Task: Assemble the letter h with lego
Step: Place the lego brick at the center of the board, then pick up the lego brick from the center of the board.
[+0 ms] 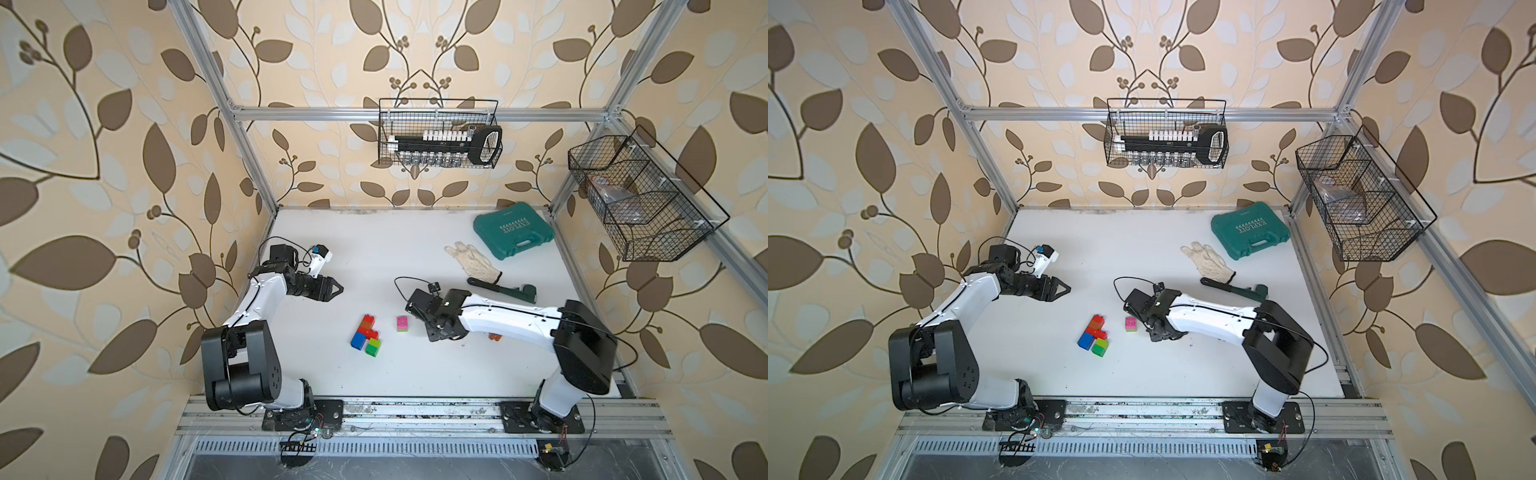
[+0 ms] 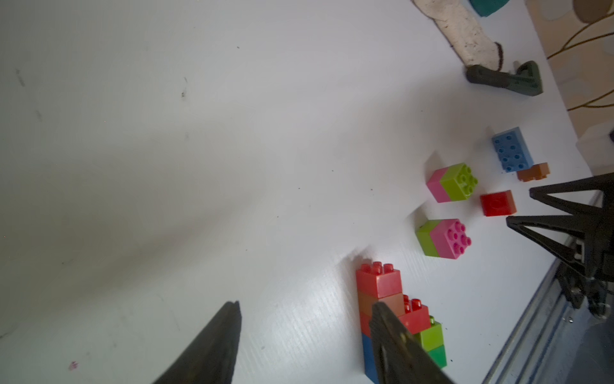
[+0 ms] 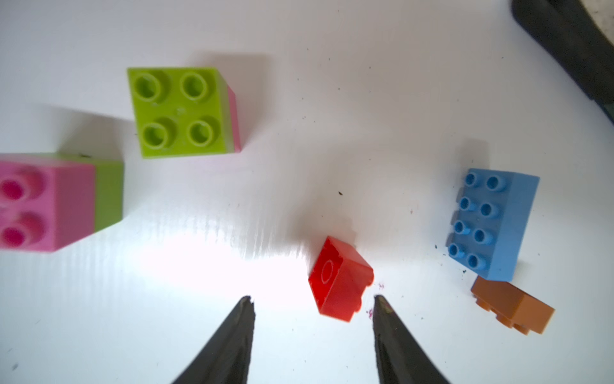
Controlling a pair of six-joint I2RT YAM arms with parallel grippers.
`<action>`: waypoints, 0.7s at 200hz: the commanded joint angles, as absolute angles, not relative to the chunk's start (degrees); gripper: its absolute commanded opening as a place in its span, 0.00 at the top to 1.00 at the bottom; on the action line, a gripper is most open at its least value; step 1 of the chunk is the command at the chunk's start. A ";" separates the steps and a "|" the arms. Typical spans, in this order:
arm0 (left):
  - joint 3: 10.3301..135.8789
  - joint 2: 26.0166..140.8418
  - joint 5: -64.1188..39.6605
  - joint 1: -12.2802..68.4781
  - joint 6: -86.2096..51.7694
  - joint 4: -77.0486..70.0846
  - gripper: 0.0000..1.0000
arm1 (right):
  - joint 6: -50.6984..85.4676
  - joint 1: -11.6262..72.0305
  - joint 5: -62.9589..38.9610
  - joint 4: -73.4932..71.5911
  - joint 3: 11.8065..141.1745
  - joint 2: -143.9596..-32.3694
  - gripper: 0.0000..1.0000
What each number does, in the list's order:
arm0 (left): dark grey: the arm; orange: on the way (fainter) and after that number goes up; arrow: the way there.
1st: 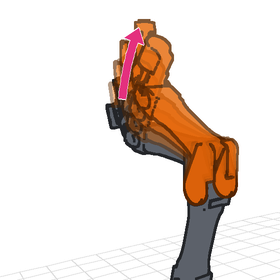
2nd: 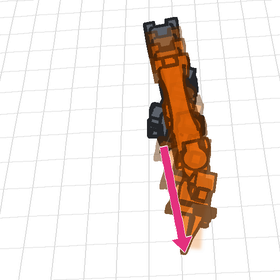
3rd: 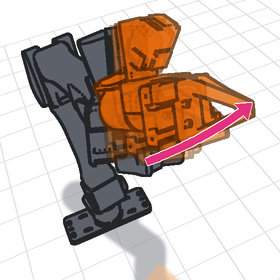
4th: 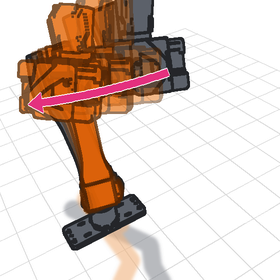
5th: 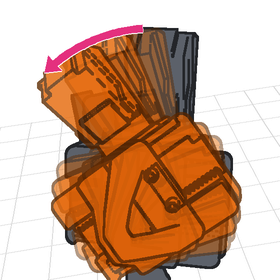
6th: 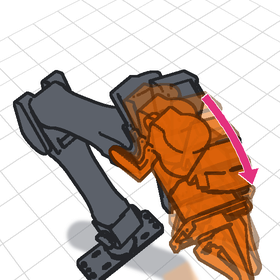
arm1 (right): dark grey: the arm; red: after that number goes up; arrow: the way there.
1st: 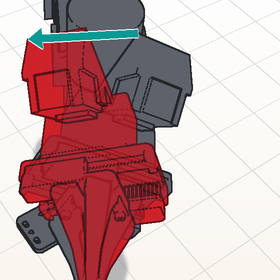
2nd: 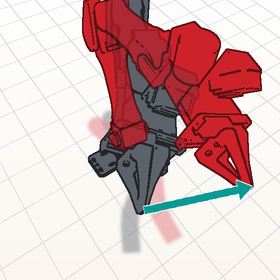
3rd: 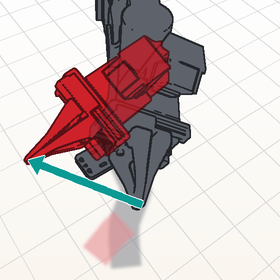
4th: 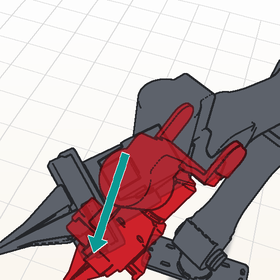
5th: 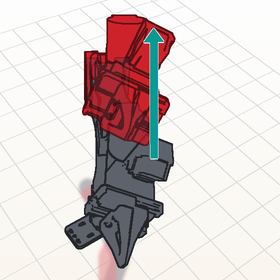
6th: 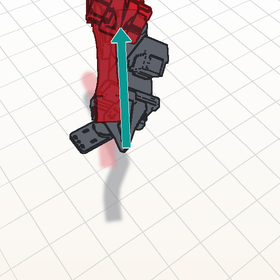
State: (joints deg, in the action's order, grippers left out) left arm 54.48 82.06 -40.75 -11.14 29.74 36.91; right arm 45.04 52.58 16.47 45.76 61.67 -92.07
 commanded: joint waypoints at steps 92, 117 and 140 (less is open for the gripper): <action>69.76 85.20 -33.44 32.66 48.66 47.79 0.14 | 40.68 13.54 -15.97 34.11 37.21 -59.98 0.32; 74.89 92.73 -27.09 41.30 52.84 45.79 0.14 | 39.73 8.51 -17.07 35.15 36.04 -56.91 0.29; 81.06 101.40 -21.62 46.47 54.32 44.65 0.18 | 39.75 5.54 -19.41 35.32 35.44 -56.17 0.28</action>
